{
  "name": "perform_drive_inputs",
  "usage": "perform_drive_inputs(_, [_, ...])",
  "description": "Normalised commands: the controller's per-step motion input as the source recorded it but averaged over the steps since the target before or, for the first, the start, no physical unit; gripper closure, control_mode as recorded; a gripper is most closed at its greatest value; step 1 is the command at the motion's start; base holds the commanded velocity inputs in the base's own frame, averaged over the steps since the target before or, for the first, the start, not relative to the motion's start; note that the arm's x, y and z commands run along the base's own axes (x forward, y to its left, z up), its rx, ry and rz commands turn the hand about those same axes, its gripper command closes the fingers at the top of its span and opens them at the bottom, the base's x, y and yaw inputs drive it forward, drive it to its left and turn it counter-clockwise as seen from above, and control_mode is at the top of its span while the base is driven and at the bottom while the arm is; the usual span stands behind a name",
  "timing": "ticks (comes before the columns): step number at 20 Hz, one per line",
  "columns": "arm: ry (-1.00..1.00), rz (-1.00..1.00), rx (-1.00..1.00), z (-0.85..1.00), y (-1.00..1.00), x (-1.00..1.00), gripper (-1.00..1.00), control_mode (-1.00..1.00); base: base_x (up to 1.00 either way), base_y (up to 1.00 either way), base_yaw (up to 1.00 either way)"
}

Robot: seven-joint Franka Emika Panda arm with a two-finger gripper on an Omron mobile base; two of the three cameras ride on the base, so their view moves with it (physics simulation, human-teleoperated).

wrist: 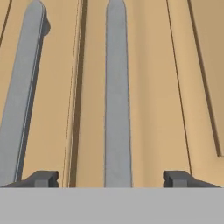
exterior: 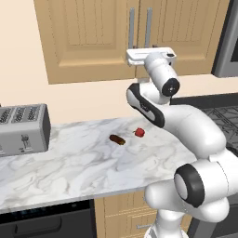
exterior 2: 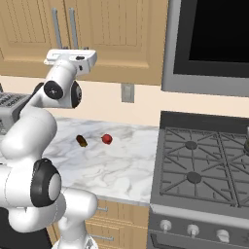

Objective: Pick the pan from the cabinet and place it on the stove. Then turn on the stove burner for the pan.

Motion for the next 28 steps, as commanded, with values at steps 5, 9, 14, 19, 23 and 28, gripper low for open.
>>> perform_drive_inputs(5, [0.01, 0.0, -0.01, -0.02, 0.04, 0.16, 1.0, -1.0, 0.0, 0.0, 0.0])
perform_drive_inputs(9, [0.05, 0.0, -0.05, -0.06, 0.05, 0.02, 1.0, -1.0, 0.0, 0.0, 0.0])
perform_drive_inputs(14, [0.1, 0.0, -0.05, -0.1, 0.2, 0.15, 1.0, -1.0, 0.0, 0.0, 0.0])
perform_drive_inputs(19, [0.16, 0.0, -0.02, -0.08, 0.12, 0.22, 1.0, -1.0, 0.0, 0.0, 0.0])
perform_drive_inputs(23, [0.1, 0.04, 0.0, 0.0, -0.03, 0.0, 1.0, -1.0, 0.0, 0.0, 0.0])
perform_drive_inputs(28, [0.03, 0.06, 0.0, 0.0, -0.15, -0.28, 1.0, -1.0, 0.0, 0.0, 0.0])
